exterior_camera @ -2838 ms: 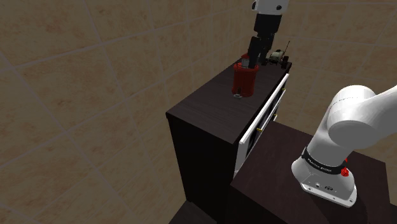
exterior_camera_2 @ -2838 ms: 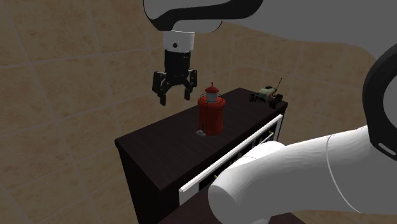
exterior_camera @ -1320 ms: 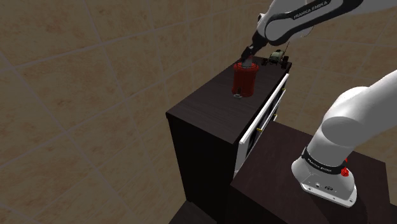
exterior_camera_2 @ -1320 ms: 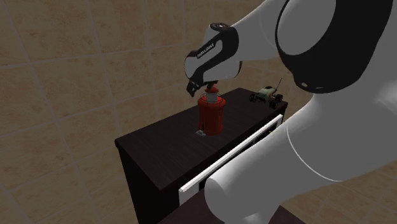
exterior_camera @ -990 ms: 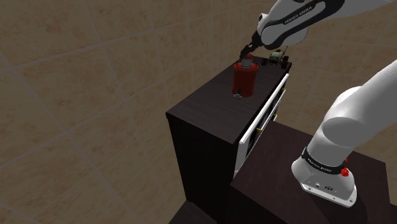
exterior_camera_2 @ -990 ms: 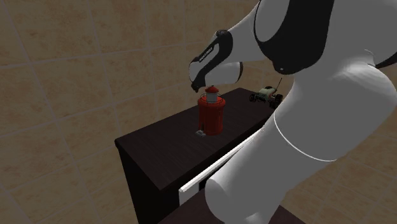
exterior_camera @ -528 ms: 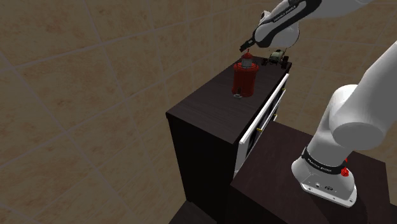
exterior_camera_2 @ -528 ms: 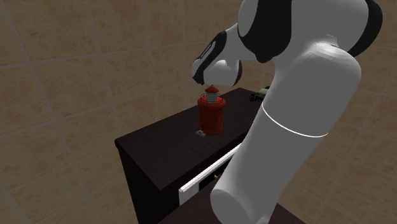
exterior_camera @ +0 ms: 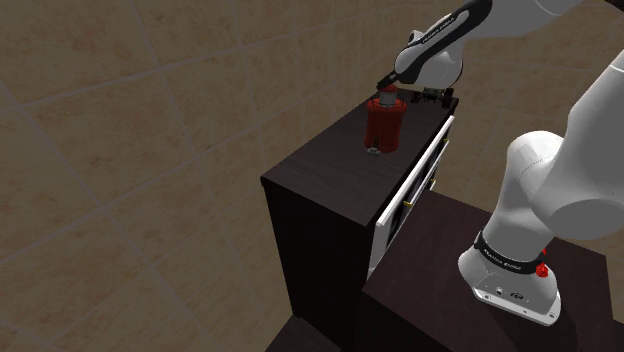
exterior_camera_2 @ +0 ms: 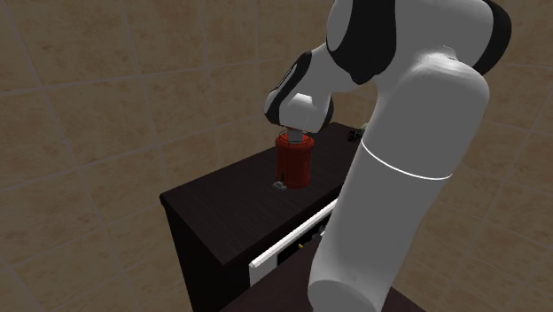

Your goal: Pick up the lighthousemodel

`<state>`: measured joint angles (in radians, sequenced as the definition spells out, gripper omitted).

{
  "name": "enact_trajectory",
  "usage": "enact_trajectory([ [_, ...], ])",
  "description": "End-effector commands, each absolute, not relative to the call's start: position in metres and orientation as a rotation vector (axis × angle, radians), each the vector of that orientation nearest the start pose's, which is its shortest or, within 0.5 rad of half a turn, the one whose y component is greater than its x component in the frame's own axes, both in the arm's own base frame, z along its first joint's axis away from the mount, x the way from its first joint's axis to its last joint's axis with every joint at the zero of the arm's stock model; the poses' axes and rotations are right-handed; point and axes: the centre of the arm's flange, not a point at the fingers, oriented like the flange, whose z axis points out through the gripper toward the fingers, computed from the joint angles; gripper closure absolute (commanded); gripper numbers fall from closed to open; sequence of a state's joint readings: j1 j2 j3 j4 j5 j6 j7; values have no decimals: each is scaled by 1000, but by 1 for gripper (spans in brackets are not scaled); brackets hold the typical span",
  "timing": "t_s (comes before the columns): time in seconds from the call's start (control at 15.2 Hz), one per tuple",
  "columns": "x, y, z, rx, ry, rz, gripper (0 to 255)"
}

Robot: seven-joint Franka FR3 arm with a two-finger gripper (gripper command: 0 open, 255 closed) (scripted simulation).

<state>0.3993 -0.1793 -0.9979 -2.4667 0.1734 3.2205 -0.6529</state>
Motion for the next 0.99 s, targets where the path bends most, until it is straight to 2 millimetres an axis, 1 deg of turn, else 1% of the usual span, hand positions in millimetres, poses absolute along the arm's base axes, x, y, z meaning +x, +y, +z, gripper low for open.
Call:
enact_trajectory([
  [0.0, 411, -314, 427, -3169, 294, -1349, 255],
  [0.59, 411, -313, 428, -3168, 295, -1349, 255],
  [0.92, 411, -313, 455, -3168, 295, -1349, 255],
])
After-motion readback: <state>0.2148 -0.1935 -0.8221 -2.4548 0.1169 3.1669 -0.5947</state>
